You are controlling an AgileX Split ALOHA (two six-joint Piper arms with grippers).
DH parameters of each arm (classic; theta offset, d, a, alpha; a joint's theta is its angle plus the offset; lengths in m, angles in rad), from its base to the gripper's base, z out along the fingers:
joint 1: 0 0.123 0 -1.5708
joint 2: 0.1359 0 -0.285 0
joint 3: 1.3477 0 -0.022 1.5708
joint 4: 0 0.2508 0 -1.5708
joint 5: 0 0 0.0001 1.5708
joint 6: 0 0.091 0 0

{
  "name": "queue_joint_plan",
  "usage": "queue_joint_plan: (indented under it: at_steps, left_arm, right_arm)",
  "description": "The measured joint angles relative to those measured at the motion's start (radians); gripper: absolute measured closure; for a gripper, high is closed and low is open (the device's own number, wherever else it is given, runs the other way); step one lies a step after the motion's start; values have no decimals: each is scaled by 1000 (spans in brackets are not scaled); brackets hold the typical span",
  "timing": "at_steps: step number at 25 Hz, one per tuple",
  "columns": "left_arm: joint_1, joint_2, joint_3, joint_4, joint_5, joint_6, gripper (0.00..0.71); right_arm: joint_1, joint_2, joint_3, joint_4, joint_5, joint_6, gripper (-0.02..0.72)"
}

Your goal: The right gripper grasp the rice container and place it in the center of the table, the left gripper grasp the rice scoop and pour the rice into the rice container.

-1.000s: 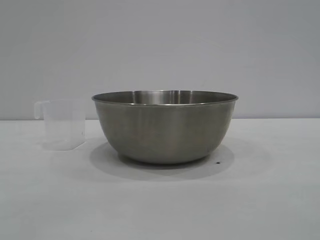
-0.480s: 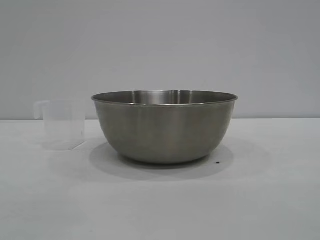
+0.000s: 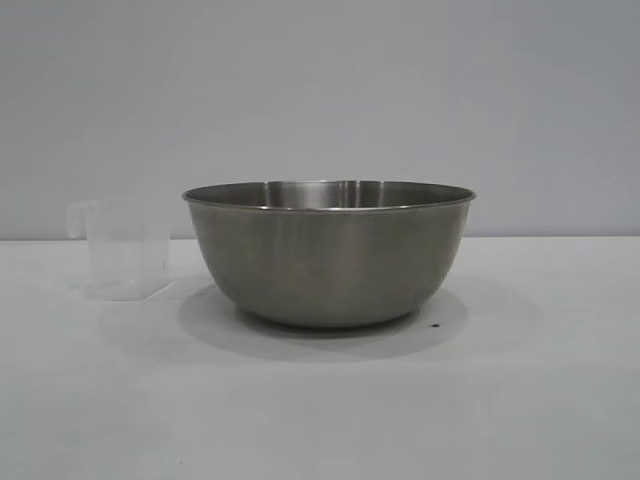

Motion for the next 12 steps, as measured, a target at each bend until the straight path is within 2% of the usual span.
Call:
queue_joint_plan:
  at_steps: [9,12]
  left_arm:
    - [0,-2,0,0,0,-1,237]
    - [28,-13,0,0,0,-1,237]
  right_arm:
    - [0,0,0,0,0,0,162]
    - [0,0,0,0,0,0,162]
